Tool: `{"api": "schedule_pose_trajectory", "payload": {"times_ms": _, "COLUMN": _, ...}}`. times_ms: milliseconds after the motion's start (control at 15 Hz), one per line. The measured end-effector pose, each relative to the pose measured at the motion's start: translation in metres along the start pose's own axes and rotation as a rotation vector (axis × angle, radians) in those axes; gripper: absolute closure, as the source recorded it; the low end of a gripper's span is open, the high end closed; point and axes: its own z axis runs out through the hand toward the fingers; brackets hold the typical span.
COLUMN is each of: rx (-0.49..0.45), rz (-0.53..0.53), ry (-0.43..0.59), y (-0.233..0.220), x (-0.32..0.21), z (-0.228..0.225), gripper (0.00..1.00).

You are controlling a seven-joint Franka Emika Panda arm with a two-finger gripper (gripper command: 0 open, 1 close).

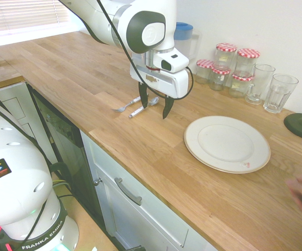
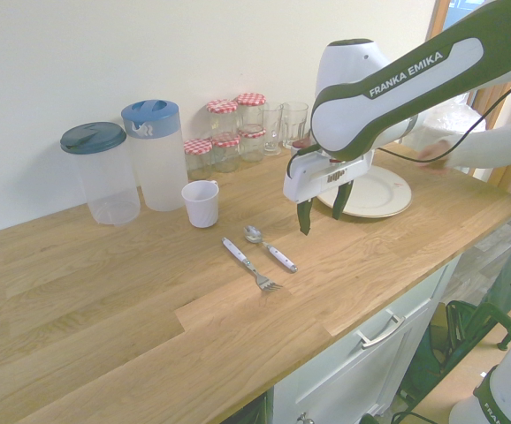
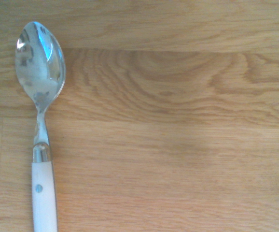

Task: Put the spoon into the plate

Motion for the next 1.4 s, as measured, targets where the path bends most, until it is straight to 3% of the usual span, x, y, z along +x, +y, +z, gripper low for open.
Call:
{"api": "schedule_pose_trajectory", "payload": {"times_ms": 200, "rx": 0.000, "rz": -0.014, "ry": 0.003, "y": -0.003, "x": -0.003, "z": 0.000, "gripper": 0.00}}
{"api": "schedule_pose_trajectory", "payload": {"times_ms": 533, "rx": -0.041, "rz": -0.186, "ry": 0.030, "y": -0.040, "x": -0.059, "z": 0.007, "gripper": 0.00}}
{"api": "schedule_pose_trajectory", "payload": {"times_ms": 1000, "rx": -0.063, "rz": -0.132, "ry": 0.045, "y": -0.056, "x": -0.072, "z": 0.036, "gripper": 0.00}}
{"api": "schedule_pose_trajectory", "payload": {"times_ms": 1067, "rx": -0.069, "rz": -0.112, "ry": 0.049, "y": -0.058, "x": -0.073, "z": 0.039, "gripper": 1.00}}
{"api": "schedule_pose_trajectory", "payload": {"times_ms": 1400, "rx": -0.078, "rz": -0.087, "ry": 0.033, "y": -0.065, "x": -0.070, "z": 0.051, "gripper": 1.00}}
